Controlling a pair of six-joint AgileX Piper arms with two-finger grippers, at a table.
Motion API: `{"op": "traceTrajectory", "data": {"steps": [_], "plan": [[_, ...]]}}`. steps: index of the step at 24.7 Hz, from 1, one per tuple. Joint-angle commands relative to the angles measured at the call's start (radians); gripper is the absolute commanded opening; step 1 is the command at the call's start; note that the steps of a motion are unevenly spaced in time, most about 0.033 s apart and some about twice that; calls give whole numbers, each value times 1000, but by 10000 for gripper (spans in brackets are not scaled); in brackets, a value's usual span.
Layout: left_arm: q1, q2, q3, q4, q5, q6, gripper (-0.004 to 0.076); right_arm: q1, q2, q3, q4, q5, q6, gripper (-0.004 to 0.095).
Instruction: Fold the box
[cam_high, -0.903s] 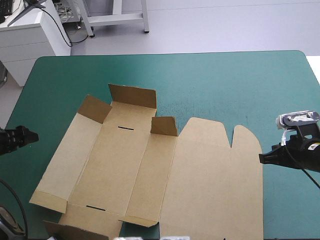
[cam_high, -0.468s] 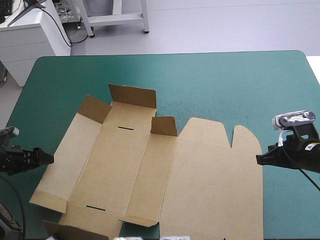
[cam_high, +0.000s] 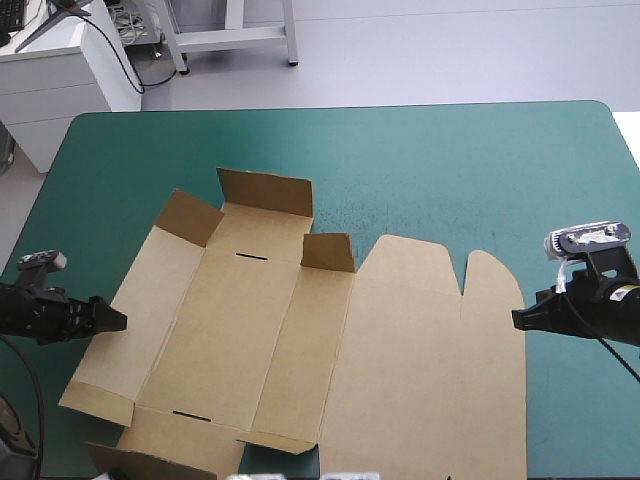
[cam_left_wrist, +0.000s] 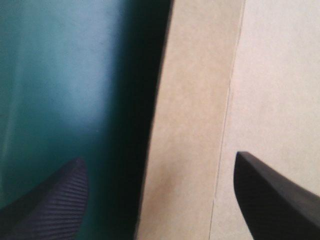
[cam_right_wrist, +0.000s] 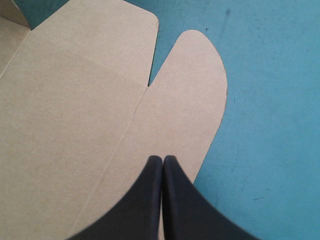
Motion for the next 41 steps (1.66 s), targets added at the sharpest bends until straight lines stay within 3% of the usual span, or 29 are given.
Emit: {"op": "traceTrajectory", "data": {"steps": [1,17,20,22,26,41], "plan": [[-72,-6,-19,-9,80,-11,563,1,-8,-26,23,-34,-2,-19],[-285,2,109,24,97,-135,557,1,-8,-26,41,-36,-2,-19],[-286,2,109,24,97,-144,457,1,-8,-26,47,-36,-2,-19],[-286,2,109,24,97,-144,333,1,-8,-26,49,-36,-2,-19],[-286,2,109,28,90,-135,0,1,-8,-26,49,-36,-2,-19],[-291,2,-5,28,97,-192,-8,1,-8,-26,51,-36,-2,-19]]}}
